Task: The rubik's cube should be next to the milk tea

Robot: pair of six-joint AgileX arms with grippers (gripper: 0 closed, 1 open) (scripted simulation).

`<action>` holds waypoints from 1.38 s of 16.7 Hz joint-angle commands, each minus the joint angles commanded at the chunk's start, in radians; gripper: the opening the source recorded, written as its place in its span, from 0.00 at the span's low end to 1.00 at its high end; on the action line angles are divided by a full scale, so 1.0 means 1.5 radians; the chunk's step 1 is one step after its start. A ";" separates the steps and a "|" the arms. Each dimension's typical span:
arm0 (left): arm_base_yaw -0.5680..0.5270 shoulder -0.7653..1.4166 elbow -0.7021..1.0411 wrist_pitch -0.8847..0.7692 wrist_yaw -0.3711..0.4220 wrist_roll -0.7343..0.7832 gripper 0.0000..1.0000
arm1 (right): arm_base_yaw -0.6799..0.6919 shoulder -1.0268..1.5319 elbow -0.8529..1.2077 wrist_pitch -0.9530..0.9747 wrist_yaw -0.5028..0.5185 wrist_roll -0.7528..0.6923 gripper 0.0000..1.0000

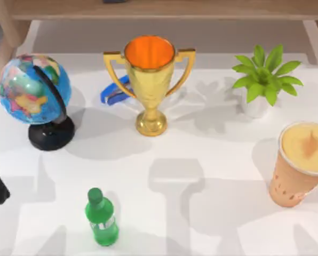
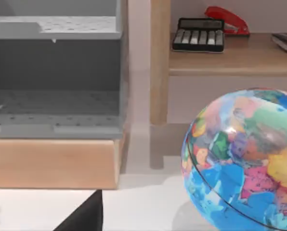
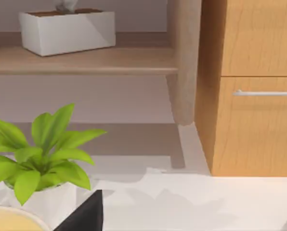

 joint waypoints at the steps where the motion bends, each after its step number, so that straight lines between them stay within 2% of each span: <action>1: 0.000 0.000 0.000 0.000 0.000 0.000 1.00 | 0.000 0.000 0.000 0.000 0.000 0.000 1.00; 5: 0.000 0.000 0.000 0.000 0.000 0.000 1.00 | 0.013 0.043 0.042 0.004 0.014 0.001 1.00; 8: 0.000 0.000 0.000 0.000 0.000 0.000 1.00 | 0.043 0.149 0.146 0.013 0.046 0.002 1.00; 18: 0.000 0.000 0.000 0.000 0.000 0.000 1.00 | 0.185 0.782 0.719 0.057 0.198 0.008 1.00; 23: 0.000 0.000 0.000 0.000 0.000 0.000 1.00 | 0.244 1.025 0.943 0.075 0.260 0.010 1.00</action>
